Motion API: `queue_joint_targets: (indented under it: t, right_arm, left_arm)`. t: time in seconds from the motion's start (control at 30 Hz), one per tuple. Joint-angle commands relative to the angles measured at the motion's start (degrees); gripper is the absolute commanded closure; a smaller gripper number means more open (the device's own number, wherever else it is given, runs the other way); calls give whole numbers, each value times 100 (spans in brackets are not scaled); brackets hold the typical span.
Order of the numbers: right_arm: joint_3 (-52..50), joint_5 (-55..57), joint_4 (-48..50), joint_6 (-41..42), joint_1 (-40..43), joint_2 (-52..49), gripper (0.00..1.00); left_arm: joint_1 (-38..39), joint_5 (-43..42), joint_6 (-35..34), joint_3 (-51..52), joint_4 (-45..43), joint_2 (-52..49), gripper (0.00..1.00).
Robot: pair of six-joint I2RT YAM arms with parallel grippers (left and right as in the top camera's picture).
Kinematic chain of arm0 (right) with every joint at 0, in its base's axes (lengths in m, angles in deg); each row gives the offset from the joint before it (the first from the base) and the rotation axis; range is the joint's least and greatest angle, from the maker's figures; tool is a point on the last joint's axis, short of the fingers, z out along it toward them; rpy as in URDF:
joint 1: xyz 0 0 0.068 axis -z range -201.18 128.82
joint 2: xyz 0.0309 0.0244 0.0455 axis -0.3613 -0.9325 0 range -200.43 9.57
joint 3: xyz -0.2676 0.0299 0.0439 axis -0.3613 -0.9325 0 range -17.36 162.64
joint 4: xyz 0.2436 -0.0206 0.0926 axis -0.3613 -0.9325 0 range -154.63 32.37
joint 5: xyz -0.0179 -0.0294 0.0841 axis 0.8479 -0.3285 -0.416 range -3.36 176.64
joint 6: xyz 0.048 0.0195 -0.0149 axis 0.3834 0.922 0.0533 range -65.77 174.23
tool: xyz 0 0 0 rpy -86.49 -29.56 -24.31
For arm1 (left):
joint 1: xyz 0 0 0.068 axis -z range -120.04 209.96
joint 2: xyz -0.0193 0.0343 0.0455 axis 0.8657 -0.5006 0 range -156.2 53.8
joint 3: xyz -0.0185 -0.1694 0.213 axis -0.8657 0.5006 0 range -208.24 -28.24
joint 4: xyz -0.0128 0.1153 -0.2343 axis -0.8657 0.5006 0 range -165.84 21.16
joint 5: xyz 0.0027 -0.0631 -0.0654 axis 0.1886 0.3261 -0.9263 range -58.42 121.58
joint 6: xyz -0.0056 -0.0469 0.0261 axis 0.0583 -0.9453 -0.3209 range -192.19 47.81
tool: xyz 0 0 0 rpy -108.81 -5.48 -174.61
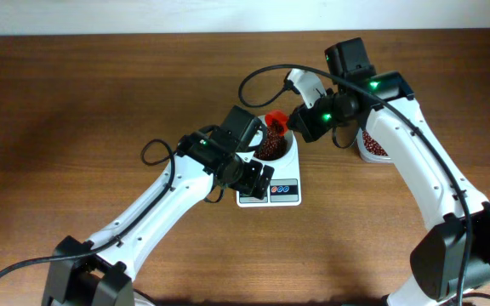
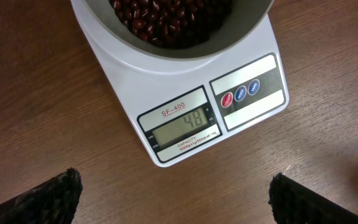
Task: Scoop item into bowl and weigh 50g on scale
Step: 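Tilt the scoop with the right gripper to pour beans into the bowl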
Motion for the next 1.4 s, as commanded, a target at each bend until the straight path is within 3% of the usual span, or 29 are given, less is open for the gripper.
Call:
queue_joint_targets:
  t: [0.0, 0.87, 0.97, 1.03, 1.37]
  right_arm:
    - [129, 68, 22, -20, -52, 76, 96]
    - [129, 365, 74, 330, -160, 76, 96]
    - [129, -243, -221, -205, -249, 76, 96]
    - [129, 369, -85, 269, -278, 76, 96]
    - [129, 365, 66, 284, -238, 76, 96]
  left_arm:
    - [17, -2, 94, 2, 7, -42, 1]
    - [17, -2, 94, 2, 9, -42, 1]
    - [17, -2, 94, 2, 7, -42, 1]
    - [17, -2, 94, 2, 7, -42, 1]
    - [17, -2, 94, 2, 7, -42, 1]
